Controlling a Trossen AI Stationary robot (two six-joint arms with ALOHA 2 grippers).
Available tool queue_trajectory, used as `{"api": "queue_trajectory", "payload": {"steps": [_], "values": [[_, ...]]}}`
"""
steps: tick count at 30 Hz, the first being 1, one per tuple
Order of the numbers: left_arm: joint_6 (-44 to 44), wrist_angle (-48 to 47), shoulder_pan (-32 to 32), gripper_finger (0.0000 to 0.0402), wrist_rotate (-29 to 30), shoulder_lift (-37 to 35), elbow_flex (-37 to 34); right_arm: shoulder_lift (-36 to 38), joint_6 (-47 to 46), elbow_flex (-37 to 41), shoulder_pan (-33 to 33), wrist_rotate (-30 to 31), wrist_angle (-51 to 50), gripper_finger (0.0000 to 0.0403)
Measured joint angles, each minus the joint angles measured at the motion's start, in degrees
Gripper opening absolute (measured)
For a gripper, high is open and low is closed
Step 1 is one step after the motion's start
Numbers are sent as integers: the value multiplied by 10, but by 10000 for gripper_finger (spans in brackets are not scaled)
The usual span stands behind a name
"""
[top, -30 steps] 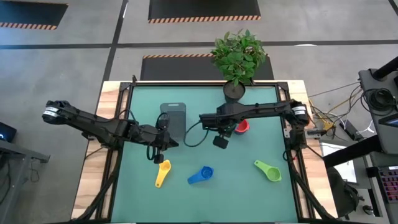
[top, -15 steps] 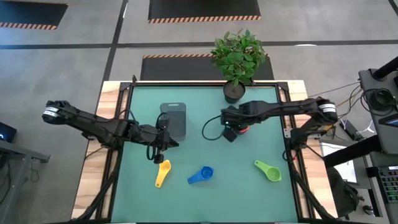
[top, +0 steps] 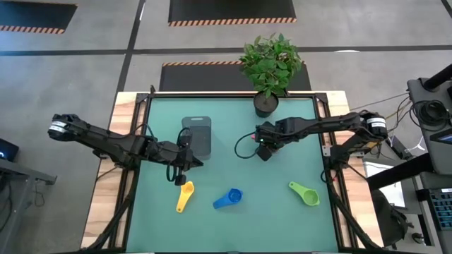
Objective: Nest measuring cups in basket
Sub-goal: Stack the light blue measuring cup on top of the red measuring cup
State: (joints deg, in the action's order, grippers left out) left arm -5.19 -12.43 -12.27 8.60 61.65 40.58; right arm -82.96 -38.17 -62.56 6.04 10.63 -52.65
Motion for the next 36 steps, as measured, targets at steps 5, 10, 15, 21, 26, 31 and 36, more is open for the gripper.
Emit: {"api": "queue_trajectory", "payload": {"steps": [5,10,15,21,26,31,36], "values": [[0,0,0,0,0,0,0,0,-2,5,0,0,7,37],[0,0,0,0,0,0,0,0,-3,1,0,0,9,82],[0,0,0,0,0,0,0,0,8,-18,0,0,6,117],[2,12,0,0,0,0,0,0,85,-45,0,11,19,129],[2,12,0,0,0,0,0,1,127,-54,0,15,24,109],[3,14,0,0,0,0,0,1,147,-45,0,14,25,72],[19,41,0,0,16,0,0,1,180,-41,0,-5,78,29]]}}
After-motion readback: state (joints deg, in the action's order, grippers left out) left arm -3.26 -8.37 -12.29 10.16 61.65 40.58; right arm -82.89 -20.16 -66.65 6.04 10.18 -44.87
